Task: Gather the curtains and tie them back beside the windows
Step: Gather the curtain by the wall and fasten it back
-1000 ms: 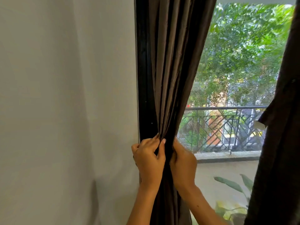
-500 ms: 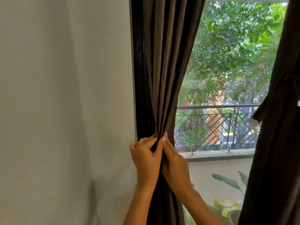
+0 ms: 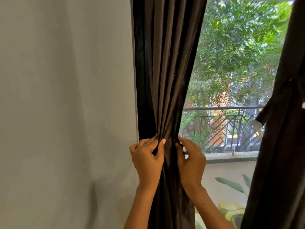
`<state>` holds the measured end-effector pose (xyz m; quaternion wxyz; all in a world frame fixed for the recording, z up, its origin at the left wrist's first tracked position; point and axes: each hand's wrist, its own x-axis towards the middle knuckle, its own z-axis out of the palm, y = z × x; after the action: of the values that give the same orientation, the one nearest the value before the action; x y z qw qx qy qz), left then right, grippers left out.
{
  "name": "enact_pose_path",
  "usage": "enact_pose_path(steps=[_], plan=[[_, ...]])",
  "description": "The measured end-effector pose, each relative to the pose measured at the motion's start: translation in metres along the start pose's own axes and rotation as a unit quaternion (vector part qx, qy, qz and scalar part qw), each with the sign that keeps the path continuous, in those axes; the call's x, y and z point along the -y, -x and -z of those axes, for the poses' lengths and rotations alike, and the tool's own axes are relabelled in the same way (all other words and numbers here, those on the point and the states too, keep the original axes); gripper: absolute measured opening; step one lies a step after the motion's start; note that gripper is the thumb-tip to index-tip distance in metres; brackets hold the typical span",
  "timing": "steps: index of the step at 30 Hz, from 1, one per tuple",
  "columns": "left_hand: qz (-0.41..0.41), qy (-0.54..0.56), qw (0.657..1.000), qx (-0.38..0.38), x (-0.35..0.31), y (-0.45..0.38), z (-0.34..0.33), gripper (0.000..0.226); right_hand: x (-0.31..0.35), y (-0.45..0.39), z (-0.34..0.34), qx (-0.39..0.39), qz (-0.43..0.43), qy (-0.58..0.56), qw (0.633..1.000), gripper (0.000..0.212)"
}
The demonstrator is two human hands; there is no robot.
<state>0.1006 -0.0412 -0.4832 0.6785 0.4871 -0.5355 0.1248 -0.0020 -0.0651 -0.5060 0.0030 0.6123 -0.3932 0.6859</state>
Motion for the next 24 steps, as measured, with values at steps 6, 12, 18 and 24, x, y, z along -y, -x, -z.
enact_pose_path(steps=[6,12,18,24], plan=[[-0.043,-0.020,0.999,0.014,-0.001,0.004,-0.004,0.012,0.012,0.009,-0.008,0.079,0.014,-0.061,0.995,0.037],[-0.037,0.016,0.996,0.079,-0.004,0.006,-0.003,0.027,0.006,0.013,-0.004,0.108,-0.015,-0.115,0.987,0.046],[0.060,0.101,0.991,0.067,-0.006,-0.001,-0.006,0.011,0.002,0.011,-0.005,0.135,0.043,-0.068,0.988,0.044],[0.052,0.135,0.985,0.095,0.001,-0.017,0.001,0.028,-0.001,0.001,0.011,0.132,0.020,-0.130,0.982,0.034]])
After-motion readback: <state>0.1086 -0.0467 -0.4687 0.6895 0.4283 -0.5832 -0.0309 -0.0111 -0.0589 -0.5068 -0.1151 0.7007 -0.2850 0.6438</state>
